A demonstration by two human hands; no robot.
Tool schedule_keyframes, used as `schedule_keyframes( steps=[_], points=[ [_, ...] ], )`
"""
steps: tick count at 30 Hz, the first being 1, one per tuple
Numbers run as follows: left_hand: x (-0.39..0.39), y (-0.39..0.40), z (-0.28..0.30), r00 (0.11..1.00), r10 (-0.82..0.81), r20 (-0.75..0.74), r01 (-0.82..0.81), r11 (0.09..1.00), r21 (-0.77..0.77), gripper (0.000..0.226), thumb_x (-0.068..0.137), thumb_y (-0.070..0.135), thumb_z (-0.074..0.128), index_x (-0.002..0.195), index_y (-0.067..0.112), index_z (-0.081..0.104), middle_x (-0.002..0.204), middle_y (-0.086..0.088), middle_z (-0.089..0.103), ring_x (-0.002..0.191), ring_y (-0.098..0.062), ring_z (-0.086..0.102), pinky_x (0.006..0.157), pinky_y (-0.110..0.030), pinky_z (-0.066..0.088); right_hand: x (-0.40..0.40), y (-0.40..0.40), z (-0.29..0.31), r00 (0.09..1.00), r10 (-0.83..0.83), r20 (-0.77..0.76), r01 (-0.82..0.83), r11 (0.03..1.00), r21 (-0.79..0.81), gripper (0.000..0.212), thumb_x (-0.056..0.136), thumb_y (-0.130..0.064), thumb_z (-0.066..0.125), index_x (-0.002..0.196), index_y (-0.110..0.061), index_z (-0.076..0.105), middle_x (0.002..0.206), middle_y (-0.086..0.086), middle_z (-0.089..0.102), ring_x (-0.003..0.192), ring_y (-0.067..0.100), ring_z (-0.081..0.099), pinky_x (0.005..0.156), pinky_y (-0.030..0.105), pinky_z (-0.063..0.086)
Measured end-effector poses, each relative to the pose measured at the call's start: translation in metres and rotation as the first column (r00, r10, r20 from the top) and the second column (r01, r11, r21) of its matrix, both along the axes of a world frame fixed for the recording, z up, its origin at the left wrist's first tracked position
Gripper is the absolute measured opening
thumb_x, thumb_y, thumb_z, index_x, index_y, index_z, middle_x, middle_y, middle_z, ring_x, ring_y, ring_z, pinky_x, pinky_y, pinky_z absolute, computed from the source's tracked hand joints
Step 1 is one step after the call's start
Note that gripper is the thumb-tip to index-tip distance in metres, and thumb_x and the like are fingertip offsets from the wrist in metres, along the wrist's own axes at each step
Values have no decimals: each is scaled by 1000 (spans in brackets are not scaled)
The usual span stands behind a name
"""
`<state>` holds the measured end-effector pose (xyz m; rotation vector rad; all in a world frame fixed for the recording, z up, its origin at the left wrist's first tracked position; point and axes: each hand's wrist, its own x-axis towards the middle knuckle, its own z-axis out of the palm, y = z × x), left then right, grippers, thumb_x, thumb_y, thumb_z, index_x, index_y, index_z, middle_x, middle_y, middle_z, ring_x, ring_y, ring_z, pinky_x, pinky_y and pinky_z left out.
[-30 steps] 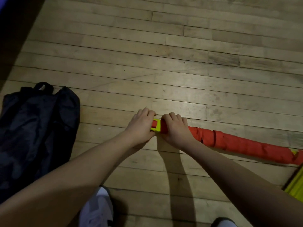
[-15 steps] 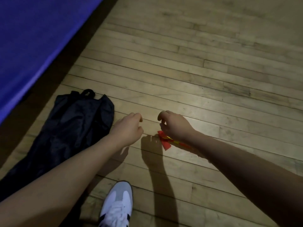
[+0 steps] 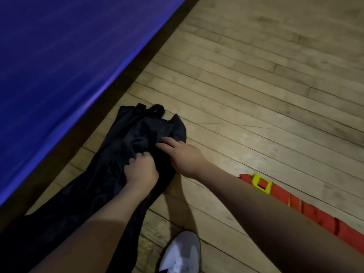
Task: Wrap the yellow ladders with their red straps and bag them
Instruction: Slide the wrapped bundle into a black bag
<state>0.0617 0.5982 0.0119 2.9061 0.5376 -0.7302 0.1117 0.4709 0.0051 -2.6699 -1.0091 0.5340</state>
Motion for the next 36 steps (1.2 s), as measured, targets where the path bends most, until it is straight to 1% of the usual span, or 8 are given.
schedule_keyframes(
  steps=[5,8,11,14,20,26,31,36],
  points=[
    [9,0,-9,977,7,211,33,982,-187,23,98,19,47,115,10,60,109,-7,64,95,-23,61,70,-34,49,3,14,-27,999,7,31,-1,987,-163,51,99,-17,45,147,-23,30,148,9,33,120,31,47,95,39,41],
    [17,-7,-13,966,-66,249,102,985,-138,28,97,29,50,118,13,58,120,-5,59,111,-24,52,90,-35,44,9,4,-32,979,-17,205,17,1000,3,27,71,-4,75,97,-4,66,91,15,61,75,32,63,60,34,48],
    [19,-14,-11,987,-153,55,152,988,26,63,89,53,54,135,14,37,140,-11,36,127,-34,34,103,-41,32,21,-12,-30,952,-86,293,77,996,43,31,48,-1,85,69,-5,64,66,10,57,52,28,56,44,25,40],
    [20,-20,-6,992,-109,-62,112,992,51,70,88,56,54,135,14,24,137,-17,31,121,-37,41,89,-41,40,32,-35,-21,920,-211,331,192,977,90,28,55,2,80,77,-3,63,73,13,57,57,30,56,45,27,36],
    [48,-54,8,925,-275,261,291,957,-21,36,98,30,50,123,7,41,102,-10,62,84,-27,63,56,-30,40,51,-78,-3,798,-468,379,420,884,206,15,81,0,50,90,-6,61,68,10,60,52,35,54,56,30,28],
    [106,-105,31,905,-48,422,218,906,-364,26,95,23,54,112,4,49,97,-14,59,78,-27,57,60,-34,47,82,-129,19,696,-666,267,540,731,417,28,96,-5,41,118,-13,56,91,4,69,81,27,61,96,38,32],
    [167,-147,45,866,300,400,72,718,-693,26,93,18,57,116,7,51,99,-3,54,81,-15,50,62,-23,38,105,-163,31,697,-704,134,617,685,388,67,94,-1,39,153,-24,16,132,4,56,117,23,52,100,38,28],
    [190,-178,38,975,146,166,70,508,-859,65,94,15,57,150,15,24,148,-2,41,131,-18,43,107,-33,38,94,-185,21,705,-705,81,653,689,315,66,93,-4,48,151,-17,21,142,6,45,125,25,45,104,39,33]
  ],
)
